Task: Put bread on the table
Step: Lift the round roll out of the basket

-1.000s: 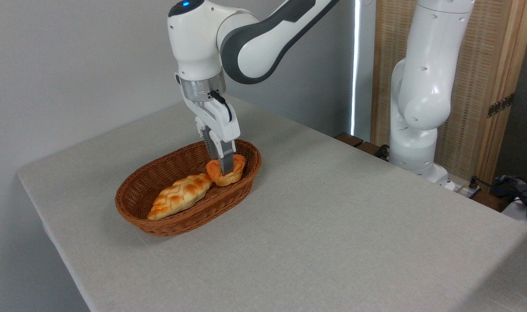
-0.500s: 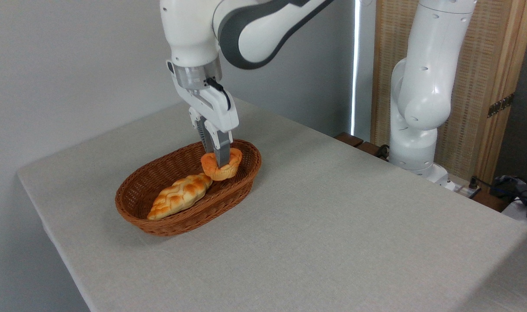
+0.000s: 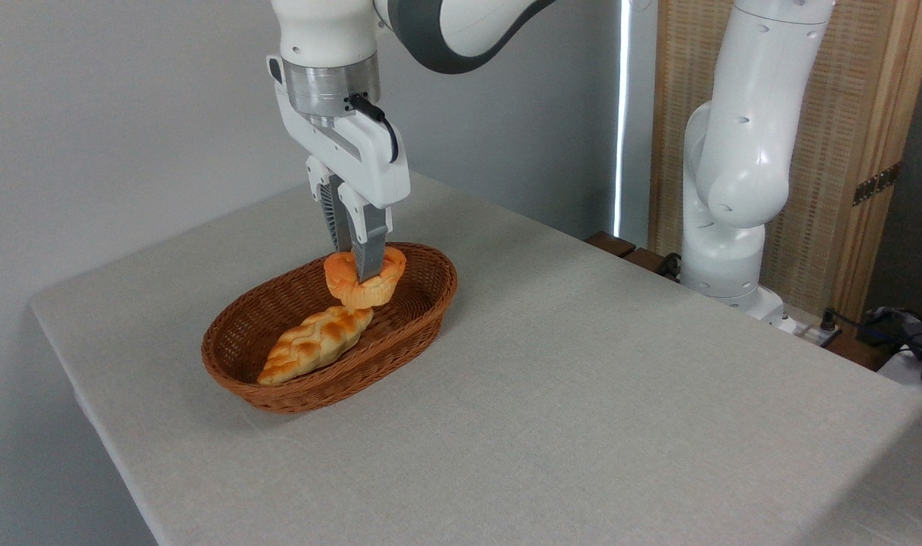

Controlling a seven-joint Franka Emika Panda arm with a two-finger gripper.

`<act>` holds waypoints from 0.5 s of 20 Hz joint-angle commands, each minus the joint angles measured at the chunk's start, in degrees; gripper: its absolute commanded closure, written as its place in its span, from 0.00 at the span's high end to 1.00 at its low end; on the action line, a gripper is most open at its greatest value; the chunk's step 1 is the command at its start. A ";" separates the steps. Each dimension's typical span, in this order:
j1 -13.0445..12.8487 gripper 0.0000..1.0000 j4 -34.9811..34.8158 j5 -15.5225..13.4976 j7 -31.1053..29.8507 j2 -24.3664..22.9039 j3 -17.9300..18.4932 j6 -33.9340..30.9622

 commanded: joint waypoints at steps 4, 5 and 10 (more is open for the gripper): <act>-0.45 0.41 2.86 6.59 9.00 4.43 4.32 -0.59; -0.45 0.41 3.66 7.20 9.35 5.83 4.94 -0.41; -0.45 0.44 4.37 7.56 12.08 10.94 7.57 8.18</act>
